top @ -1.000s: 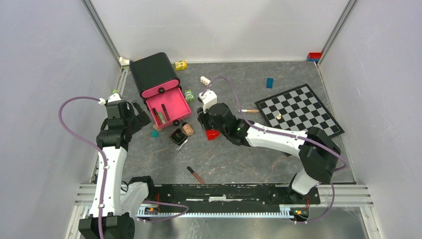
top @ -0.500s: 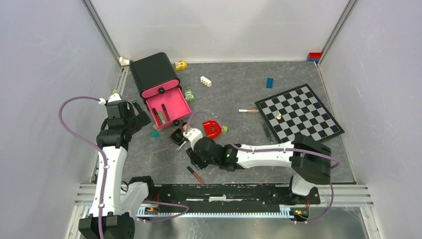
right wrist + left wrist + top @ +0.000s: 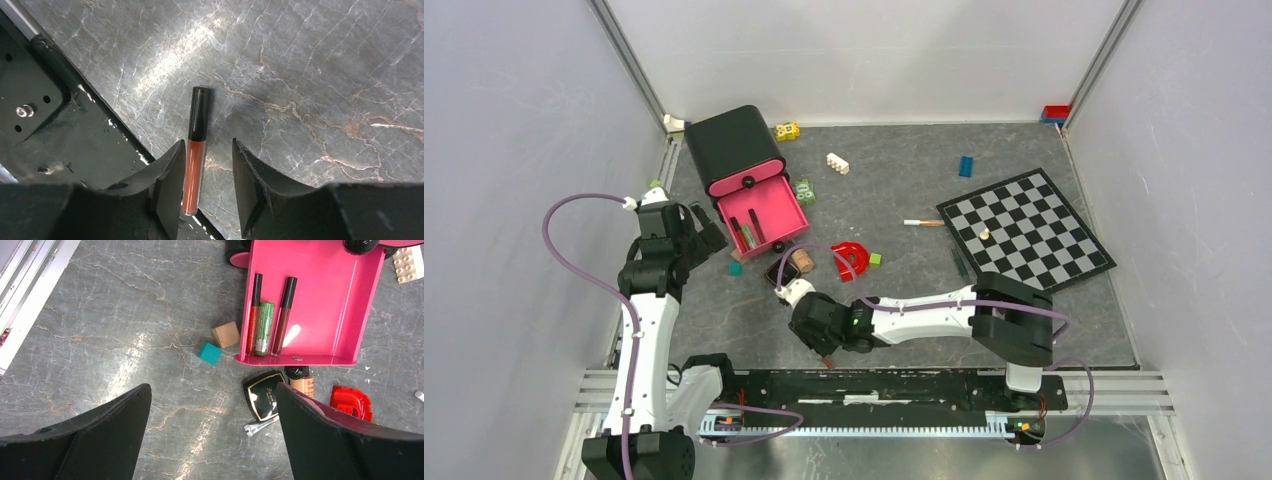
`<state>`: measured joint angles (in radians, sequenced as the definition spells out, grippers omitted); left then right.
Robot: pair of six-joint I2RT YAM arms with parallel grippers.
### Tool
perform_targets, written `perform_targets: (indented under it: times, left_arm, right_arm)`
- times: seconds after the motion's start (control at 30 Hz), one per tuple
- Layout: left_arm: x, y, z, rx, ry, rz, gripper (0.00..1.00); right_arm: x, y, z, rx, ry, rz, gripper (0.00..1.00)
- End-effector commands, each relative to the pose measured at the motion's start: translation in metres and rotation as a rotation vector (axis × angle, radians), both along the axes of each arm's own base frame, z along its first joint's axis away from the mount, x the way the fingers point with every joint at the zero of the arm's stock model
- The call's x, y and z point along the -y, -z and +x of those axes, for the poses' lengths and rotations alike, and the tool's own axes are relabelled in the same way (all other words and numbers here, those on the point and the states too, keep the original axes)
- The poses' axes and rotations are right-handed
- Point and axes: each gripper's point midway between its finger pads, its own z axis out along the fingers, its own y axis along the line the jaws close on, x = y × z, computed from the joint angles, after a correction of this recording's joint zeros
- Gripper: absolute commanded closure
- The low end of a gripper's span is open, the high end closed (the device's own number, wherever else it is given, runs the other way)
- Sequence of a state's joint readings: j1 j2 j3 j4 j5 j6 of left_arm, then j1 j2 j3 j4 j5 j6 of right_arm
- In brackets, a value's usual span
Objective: Organize the makeup
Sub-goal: Pick up the lipstick at the center of the board.
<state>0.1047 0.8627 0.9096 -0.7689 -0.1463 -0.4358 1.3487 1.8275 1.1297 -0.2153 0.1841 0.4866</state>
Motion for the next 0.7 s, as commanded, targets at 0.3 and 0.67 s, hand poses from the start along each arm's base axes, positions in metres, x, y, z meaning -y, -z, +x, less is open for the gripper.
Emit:
perform_targets:
  times: [0.3,0.67]
  left_arm:
    - [0.001,-0.009,0.006,0.045,0.013,0.005,0.00]
    - [0.001,-0.009,0.006,0.044,0.015,0.004,0.00]
  right_arm:
    - [-0.012,0.011,-0.015,-0.036,-0.040,-0.049,0.58]
    - [0.000,0.026,-0.012,0.007,-0.029,-0.156,0.66]
